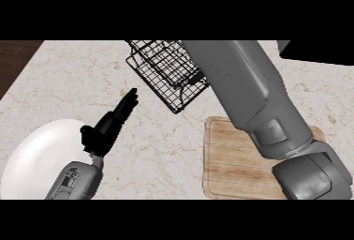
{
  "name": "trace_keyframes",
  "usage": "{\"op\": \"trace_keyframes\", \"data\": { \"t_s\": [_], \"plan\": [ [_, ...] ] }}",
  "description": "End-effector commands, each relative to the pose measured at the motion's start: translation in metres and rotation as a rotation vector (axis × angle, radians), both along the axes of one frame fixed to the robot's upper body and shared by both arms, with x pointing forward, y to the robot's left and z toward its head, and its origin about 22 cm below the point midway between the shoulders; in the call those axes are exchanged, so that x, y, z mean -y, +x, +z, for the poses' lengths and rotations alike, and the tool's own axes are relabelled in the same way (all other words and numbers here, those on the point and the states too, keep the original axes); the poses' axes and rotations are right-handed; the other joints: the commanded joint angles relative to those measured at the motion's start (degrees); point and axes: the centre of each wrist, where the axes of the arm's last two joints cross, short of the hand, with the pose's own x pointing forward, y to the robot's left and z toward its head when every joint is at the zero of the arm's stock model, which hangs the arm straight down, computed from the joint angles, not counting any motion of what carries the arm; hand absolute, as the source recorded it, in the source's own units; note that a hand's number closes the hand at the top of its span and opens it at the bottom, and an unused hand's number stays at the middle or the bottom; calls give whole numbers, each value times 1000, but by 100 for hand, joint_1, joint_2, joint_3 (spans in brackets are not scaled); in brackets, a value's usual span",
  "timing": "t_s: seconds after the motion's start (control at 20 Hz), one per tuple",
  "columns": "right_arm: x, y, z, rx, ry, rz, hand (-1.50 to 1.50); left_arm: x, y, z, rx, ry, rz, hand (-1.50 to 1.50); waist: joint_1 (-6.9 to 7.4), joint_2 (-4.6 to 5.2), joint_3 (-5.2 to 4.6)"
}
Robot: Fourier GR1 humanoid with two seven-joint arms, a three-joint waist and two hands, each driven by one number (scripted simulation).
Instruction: Pick the croissant from the cutting board and place it in the tiered basket
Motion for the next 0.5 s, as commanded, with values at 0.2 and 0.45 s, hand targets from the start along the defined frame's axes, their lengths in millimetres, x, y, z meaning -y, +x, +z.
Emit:
{"op": "trace_keyframes", "data": {
  "t_s": [0.2,0.45],
  "plan": [
    [-1,7,3,-49,355,-121,-150,3,1,-3,-3,-10,-7,0,42,-12,-2],
    [-16,4,14,118,322,-205,-150,-3,4,2,-20,-3,35,0,-238,-66,-3]
  ]
}}
